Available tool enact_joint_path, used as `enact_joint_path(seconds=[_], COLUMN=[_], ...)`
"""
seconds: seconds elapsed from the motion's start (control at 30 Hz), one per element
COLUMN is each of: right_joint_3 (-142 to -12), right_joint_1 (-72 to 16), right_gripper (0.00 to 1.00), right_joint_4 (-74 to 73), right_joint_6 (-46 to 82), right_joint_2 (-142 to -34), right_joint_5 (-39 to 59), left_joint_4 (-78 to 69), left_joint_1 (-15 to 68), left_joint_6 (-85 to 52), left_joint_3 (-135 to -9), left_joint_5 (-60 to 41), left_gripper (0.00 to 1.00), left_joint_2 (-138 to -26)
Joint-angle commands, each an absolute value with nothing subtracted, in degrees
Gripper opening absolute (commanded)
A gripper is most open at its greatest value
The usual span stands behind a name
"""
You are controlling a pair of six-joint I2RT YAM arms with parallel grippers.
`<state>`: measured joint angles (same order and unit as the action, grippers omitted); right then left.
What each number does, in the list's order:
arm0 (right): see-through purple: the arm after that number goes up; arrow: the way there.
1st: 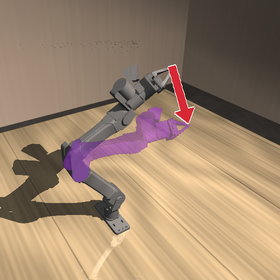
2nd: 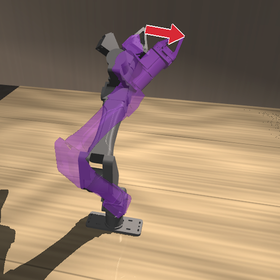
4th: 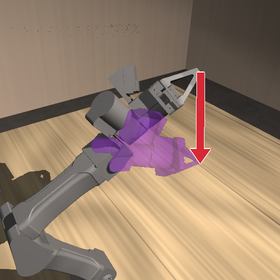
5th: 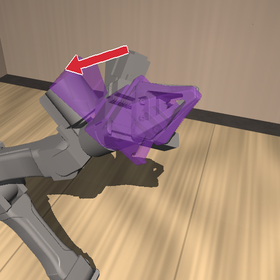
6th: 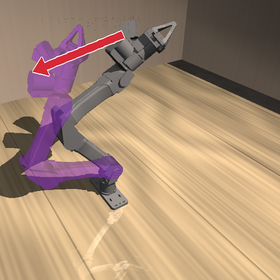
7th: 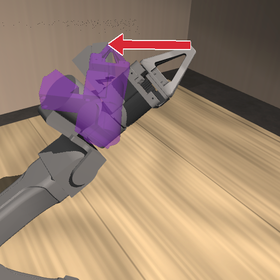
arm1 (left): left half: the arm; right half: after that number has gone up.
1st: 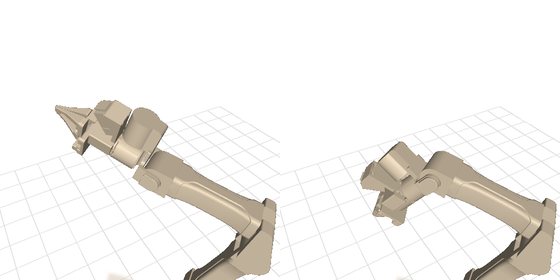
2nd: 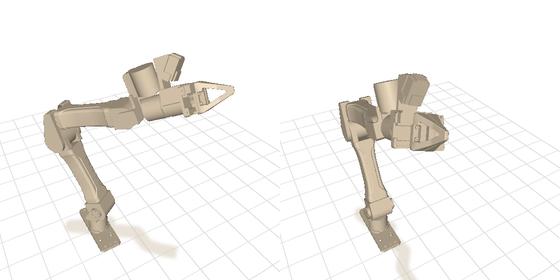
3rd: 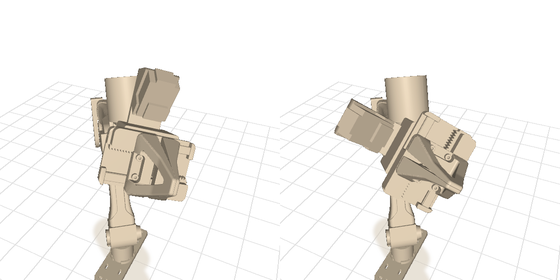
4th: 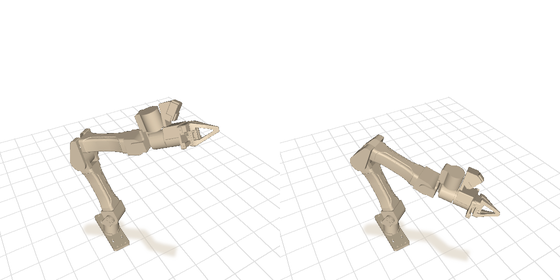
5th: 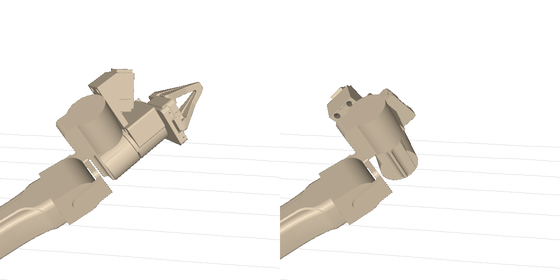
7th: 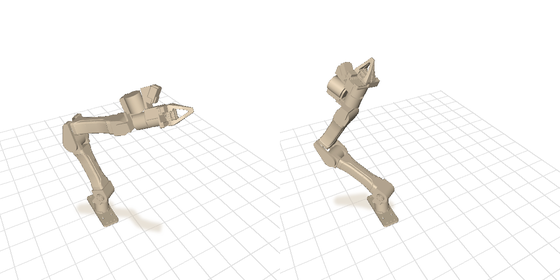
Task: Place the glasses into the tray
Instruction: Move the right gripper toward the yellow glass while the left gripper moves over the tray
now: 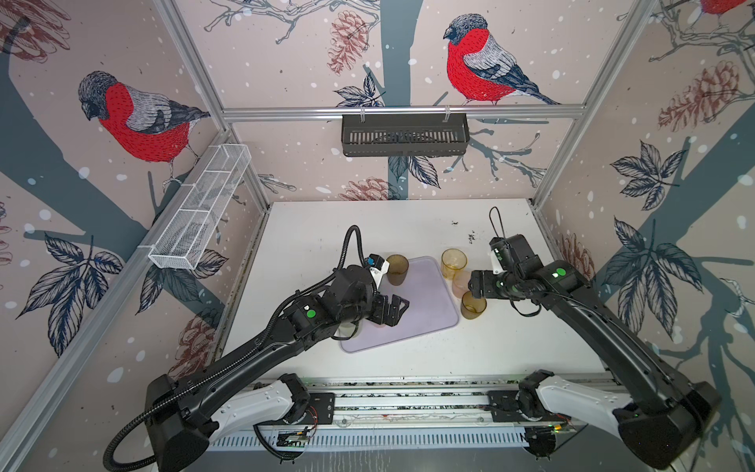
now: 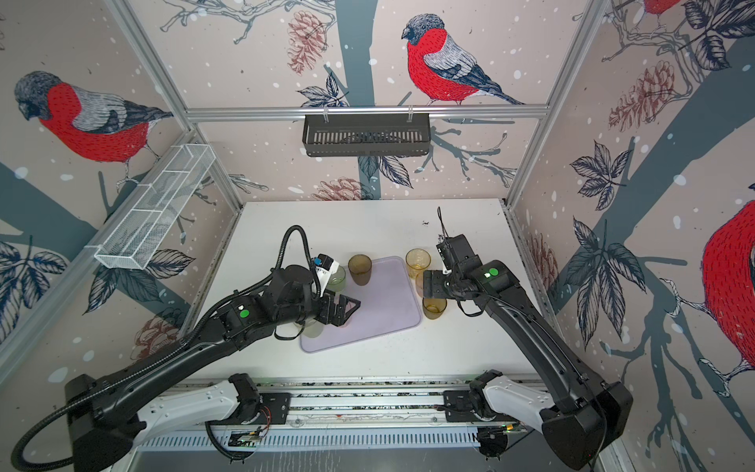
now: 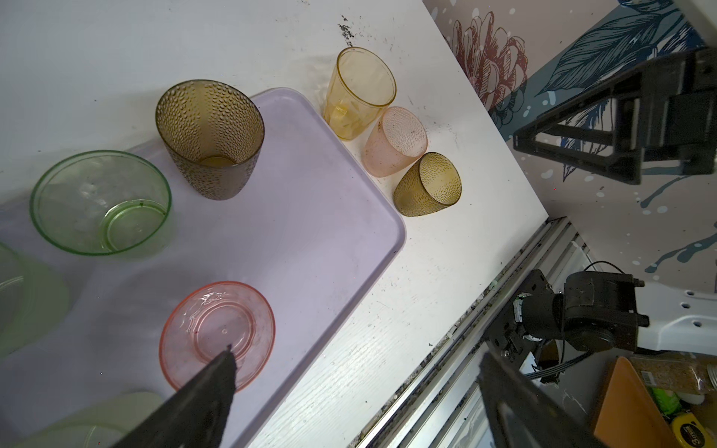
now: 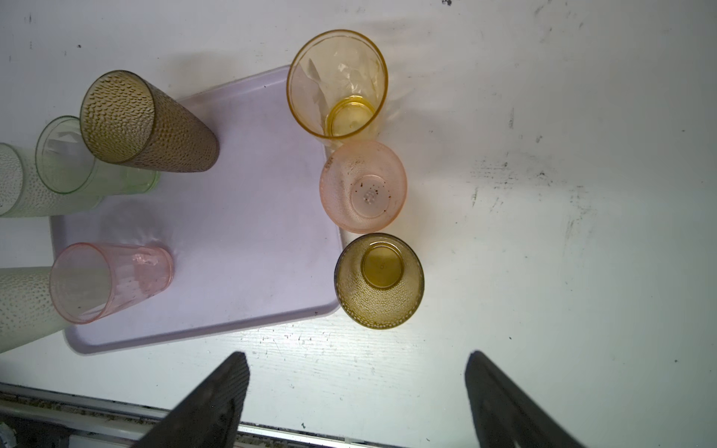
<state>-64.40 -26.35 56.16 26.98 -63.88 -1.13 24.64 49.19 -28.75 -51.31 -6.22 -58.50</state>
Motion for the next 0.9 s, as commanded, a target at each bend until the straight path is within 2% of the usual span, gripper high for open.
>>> enact_joint_path(seconds=[0.0,0.33,0.87], right_joint_3=[-61.90,-57.31,-48.24], right_joint_1=[-23.43,-17.63,-16.09], right_gripper=[0.88,0.84,0.74], right_joint_4=[53.50,50.50,45.09], right_joint_6=[26.92,25.70,27.86], right_joint_2=[-63.39,-67.14,-67.42], right_joint_5=[3.01,7.54,9.54], left_joint_4=[21.16,18.58,17.45], left_joint_1=[50.12,51.23,51.31], left_joint_6=[-29.70,-30.77,-31.03], left_joint_3=[-50.93,-50.04,-48.68], left_joint_5=[-6.30,-5.10,-5.72], left_gripper=[0.97,0.97,0.97], left_joint_2=[-58.19,-57.48,-56.95])
